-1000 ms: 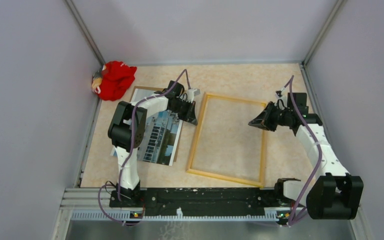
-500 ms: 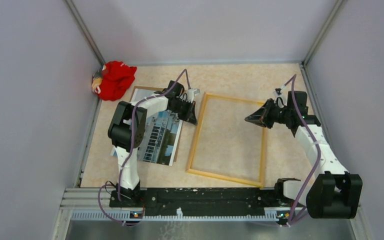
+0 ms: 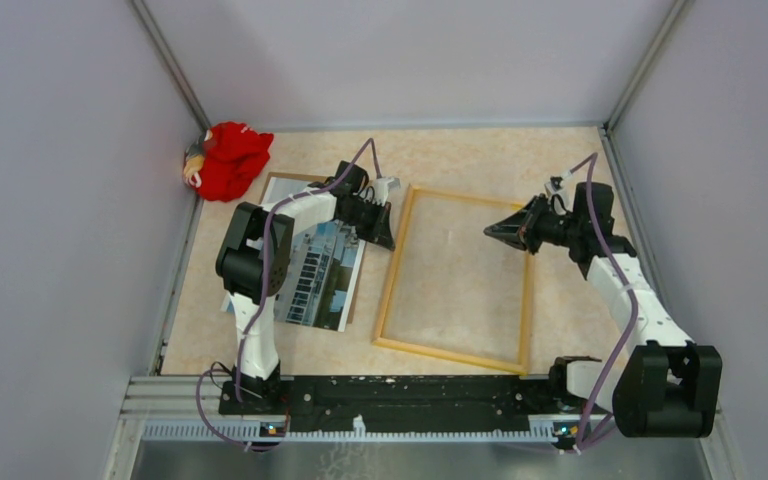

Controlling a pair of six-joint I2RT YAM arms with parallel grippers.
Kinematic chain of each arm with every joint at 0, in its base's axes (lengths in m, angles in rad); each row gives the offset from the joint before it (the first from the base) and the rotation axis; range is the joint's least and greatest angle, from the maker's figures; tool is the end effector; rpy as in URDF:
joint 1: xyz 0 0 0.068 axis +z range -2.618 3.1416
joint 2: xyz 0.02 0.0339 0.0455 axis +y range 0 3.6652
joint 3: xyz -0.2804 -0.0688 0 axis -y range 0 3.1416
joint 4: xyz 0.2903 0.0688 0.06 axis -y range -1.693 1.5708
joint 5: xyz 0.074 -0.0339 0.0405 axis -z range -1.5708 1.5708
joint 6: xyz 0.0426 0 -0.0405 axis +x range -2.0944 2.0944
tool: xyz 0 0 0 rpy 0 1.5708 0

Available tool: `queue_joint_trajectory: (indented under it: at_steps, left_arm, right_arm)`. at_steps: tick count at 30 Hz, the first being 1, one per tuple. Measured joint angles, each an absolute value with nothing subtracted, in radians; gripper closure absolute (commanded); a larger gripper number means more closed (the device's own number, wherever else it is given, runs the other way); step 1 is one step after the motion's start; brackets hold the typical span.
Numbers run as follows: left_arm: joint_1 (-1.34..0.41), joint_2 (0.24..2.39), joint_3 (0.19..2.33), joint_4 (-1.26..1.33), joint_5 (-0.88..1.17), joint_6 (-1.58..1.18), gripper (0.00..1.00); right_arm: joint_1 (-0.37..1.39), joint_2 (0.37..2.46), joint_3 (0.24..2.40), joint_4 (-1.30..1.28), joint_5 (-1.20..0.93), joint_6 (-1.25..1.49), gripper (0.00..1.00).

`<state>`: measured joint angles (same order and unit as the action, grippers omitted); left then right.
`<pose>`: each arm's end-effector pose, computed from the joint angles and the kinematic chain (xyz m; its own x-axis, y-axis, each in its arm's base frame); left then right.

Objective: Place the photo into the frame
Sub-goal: Place the photo frame item in the photo frame.

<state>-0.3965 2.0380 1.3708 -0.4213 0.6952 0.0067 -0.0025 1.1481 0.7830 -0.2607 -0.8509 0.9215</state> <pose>0.4147 -0.2032 0.1368 -0.8134 0.3461 -0.4676 0.5761 0.5913 -0.5644 0.2804 0.0313 0.2618 -0.8382 0.5272 -0.1393 0.0991 0.3984 0.9118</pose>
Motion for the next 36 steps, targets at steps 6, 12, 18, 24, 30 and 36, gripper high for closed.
queue_joint_trajectory:
  at_steps: [6, 12, 18, 24, 30, 36]
  left_arm:
    - [-0.397, 2.038, 1.371, -0.421, 0.695, 0.007, 1.0]
    - [-0.396, 2.038, 1.371, -0.421, 0.695, 0.007, 1.0]
    - [-0.396, 2.038, 1.371, -0.422, 0.695, 0.009, 1.0]
    - [-0.396, 2.038, 1.371, -0.422, 0.695, 0.015, 1.0]
    - [-0.393, 2.038, 1.371, -0.427, 0.696, 0.018, 1.0]
    - [-0.39, 2.038, 1.371, -0.43, 0.697, 0.018, 1.0]
  right_arm:
    - [0.001, 1.148, 0.762, -0.221, -0.857, 0.95, 1.0]
    - [0.005, 1.148, 0.757, -0.21, -0.854, 0.946, 1.0]
    - [0.004, 1.157, 0.789, -0.332, -0.789, 0.82, 1.0]
    - [0.003, 1.157, 0.822, -0.439, -0.694, 0.683, 1.0]
    - [0.001, 1.161, 0.827, -0.494, -0.627, 0.611, 1.0]
    - [0.004, 1.181, 0.827, -0.535, -0.573, 0.572, 1.0]
